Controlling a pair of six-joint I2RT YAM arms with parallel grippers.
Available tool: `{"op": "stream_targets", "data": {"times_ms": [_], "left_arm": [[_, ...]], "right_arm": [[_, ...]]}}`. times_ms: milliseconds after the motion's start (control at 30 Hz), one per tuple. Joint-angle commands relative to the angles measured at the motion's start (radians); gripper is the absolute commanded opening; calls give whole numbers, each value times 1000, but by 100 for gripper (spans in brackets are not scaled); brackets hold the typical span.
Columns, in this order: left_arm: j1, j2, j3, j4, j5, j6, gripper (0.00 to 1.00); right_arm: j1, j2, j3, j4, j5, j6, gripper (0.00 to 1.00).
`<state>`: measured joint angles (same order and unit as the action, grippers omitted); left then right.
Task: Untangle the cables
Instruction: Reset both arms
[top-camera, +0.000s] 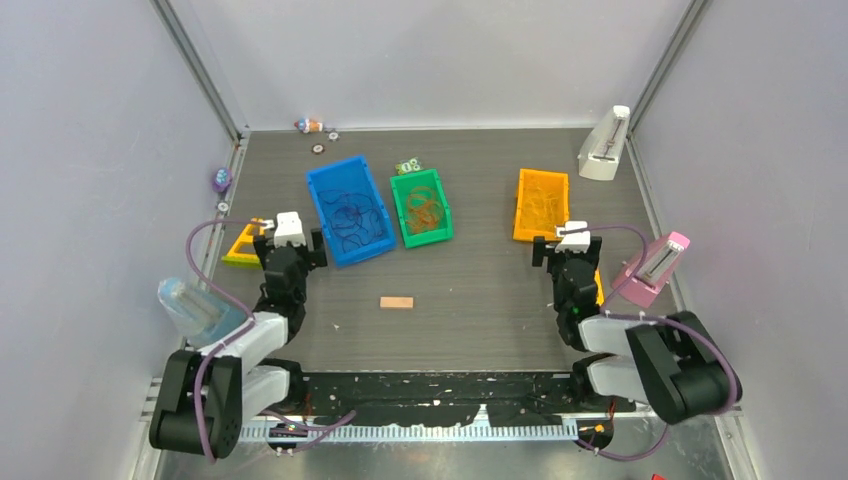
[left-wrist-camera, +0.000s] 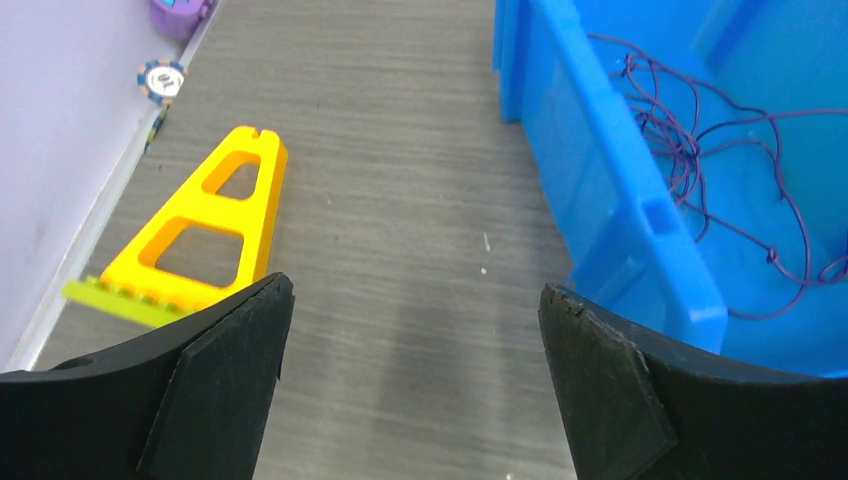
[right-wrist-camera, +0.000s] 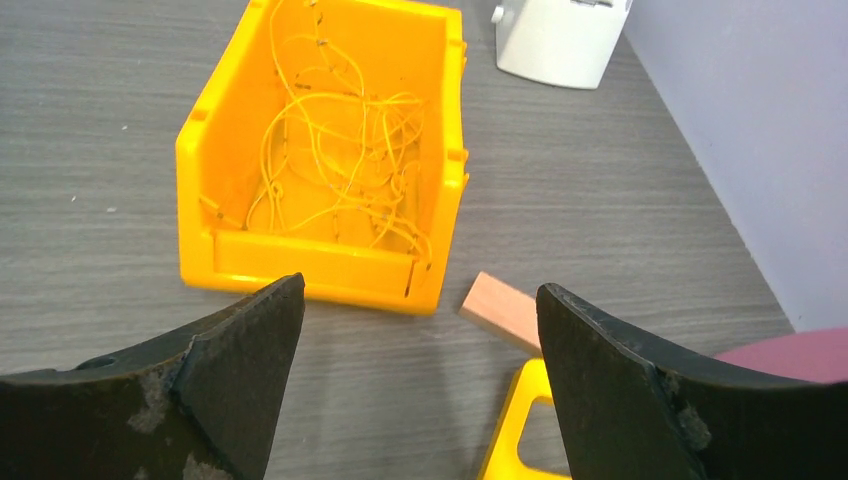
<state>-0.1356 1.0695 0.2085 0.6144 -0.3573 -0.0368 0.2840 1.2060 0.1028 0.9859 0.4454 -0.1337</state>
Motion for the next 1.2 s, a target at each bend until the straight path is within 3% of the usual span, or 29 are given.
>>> {"op": "stream_targets", "data": {"times_ms": [0,33,133,200,300,367,467,500,533,1167], "left_arm": [[36,57,88,90,106,76,92],[37,71,76,120,110,85,91],[76,226,-38,527,152,87,90],[79,153,6,314,160,58,92],[79,199,-13,431,162,78,95],[80,178,0,362,171,71,89],[79,191,-10,414,162,76,99],[79,186,-7,394,168,75,99],[80,182,-5,383,169,73,100],[80,190,-1,387,169,76,99]], "right_arm": [[-35,134,-5,372,0,-55,91],[-63,136,-2,367,2,-33,92],[-123,177,32,320,-30,31,91],[-139,165,80,198,-55,46,91],[-160,165,102,158,-108,59,91],[-171,171,108,156,-160,51,92],[-185,166,111,147,-194,52,87],[-185,165,107,154,-197,52,96],[-186,164,106,155,-197,52,97],[-186,163,102,161,-194,51,95]]}}
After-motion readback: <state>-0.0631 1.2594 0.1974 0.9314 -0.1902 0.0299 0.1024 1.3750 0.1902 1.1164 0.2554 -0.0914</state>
